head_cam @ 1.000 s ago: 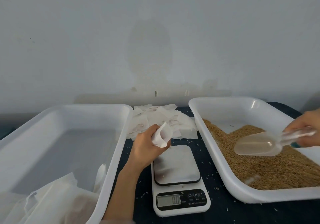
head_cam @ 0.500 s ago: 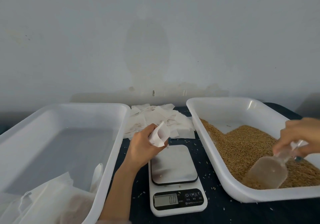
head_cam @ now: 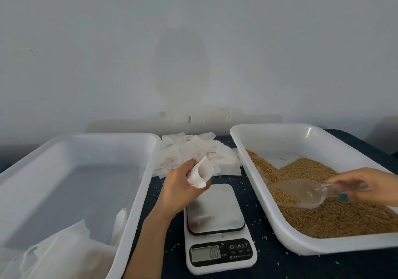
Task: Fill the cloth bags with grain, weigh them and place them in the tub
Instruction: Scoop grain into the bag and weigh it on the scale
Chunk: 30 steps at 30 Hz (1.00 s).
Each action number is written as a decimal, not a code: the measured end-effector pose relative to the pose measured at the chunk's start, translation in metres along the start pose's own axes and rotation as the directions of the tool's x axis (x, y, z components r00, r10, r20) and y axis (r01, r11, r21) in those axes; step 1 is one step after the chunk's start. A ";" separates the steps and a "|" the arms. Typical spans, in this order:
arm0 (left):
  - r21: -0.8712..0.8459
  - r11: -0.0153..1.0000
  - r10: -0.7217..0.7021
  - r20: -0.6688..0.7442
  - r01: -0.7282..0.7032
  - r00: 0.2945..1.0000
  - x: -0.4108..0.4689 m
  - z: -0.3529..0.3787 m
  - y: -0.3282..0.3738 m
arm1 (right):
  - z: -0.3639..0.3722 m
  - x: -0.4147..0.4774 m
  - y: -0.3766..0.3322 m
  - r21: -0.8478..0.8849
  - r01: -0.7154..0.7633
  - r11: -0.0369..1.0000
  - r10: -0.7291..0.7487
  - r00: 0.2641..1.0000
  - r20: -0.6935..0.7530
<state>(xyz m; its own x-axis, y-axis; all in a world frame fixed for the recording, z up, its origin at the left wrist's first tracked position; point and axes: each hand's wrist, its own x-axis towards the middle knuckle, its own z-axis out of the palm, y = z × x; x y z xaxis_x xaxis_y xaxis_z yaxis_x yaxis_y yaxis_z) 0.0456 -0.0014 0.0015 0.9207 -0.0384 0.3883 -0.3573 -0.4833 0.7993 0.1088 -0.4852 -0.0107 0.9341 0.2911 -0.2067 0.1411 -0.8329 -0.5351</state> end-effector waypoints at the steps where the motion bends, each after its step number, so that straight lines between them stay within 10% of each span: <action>1: -0.005 1.000 0.002 0.006 -0.002 1.000 0.000 0.001 0.000 | -0.008 -0.016 -0.013 -0.014 -0.009 1.000 0.009 1.000 -0.007; 7: 0.012 1.000 -0.003 0.035 0.003 0.999 0.000 0.007 0.002 | -0.008 -0.064 -0.077 -0.174 -0.088 0.981 0.070 0.991 -0.111; 20: -0.179 0.978 -0.091 0.069 0.102 0.993 -0.025 0.008 0.015 | -0.004 -0.092 -0.115 0.063 0.012 0.998 0.008 0.955 -0.297; 30: -0.057 0.990 -0.127 -0.023 0.126 0.992 -0.047 0.016 0.018 | -0.007 -0.082 -0.221 -0.032 0.229 0.973 -0.231 0.968 -0.102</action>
<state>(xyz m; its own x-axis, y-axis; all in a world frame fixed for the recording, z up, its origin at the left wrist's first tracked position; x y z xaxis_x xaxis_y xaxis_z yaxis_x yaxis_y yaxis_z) -0.0016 -0.0223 -0.0097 0.9548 0.0434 0.2940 -0.2471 -0.4336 0.8666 0.0036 -0.3285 0.1305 0.9045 0.4264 0.0069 0.3619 -0.7588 -0.5415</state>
